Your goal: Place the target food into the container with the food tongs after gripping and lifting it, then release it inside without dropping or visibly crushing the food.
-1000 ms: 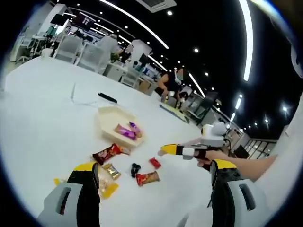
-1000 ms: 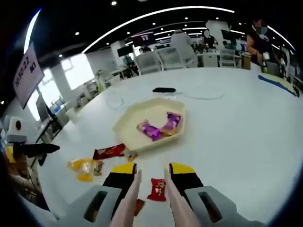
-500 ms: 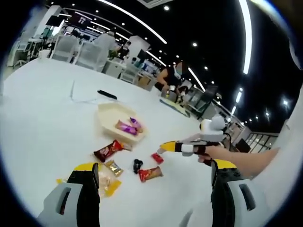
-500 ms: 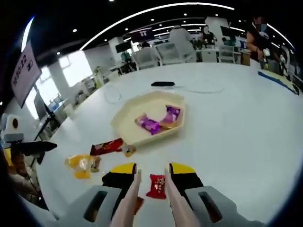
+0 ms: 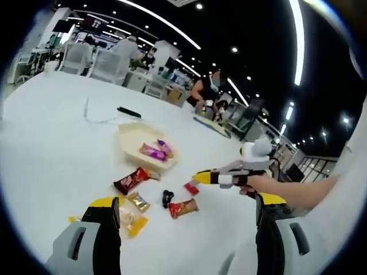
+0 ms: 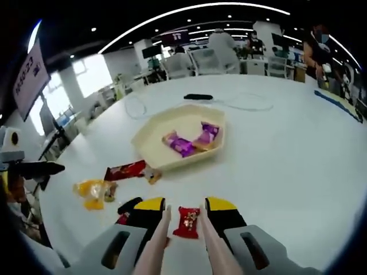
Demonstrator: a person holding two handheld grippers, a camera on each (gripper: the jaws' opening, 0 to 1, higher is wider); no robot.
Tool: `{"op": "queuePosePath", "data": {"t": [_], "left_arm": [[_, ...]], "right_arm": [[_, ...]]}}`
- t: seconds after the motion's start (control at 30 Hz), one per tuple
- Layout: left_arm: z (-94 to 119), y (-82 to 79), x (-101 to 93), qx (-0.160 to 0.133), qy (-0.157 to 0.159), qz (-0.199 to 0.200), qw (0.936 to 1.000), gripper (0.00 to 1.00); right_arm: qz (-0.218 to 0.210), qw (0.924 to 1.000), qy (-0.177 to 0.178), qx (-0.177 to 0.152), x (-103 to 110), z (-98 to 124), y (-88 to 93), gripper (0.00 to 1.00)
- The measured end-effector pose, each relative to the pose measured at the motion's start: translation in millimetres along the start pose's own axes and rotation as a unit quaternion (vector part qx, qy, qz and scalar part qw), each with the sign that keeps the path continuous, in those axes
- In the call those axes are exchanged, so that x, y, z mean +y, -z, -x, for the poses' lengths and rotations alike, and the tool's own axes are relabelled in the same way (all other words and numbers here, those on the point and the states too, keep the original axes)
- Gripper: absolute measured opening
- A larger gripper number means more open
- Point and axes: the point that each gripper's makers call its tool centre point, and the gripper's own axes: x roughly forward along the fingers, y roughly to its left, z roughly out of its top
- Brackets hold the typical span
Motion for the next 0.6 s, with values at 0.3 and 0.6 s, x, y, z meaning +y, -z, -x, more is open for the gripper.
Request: {"op": "queuePosePath", "data": {"t": [0.3, 0.6], "left_arm": [[0.9, 1.3, 1.6, 0.001, -0.003, 0.002, 1.0, 0.99], [-2.1, 5.1, 2.5, 0.005, -0.003, 0.01, 0.9999, 0.99]], "right_arm": [[-0.003, 1.0, 0.005, 0.008, -2.3, -4.1, 8.5, 0.27], [0.012, 0.9995, 0.007, 0.029, 1.7, -8.6, 14.7, 0.27]]}}
